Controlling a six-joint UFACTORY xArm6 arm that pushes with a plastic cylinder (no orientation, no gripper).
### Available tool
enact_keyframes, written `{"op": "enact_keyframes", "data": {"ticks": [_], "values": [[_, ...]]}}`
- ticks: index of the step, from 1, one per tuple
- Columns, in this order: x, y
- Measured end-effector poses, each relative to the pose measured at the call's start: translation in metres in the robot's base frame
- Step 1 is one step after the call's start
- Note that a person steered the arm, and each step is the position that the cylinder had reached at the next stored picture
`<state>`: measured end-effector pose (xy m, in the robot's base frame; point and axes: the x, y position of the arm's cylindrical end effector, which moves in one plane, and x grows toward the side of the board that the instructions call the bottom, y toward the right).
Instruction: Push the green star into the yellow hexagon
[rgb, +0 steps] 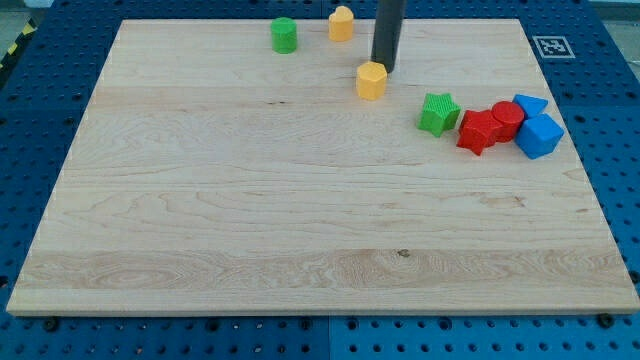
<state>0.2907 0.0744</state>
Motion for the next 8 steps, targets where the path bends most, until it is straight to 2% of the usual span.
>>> {"op": "enact_keyframes", "data": {"ticks": [1,3,5,6,7,8], "values": [[-0.004,0.047],[0.100,0.056],[0.167,0.019],[0.211,0.023],[0.208,0.079],[0.181,0.089]]}}
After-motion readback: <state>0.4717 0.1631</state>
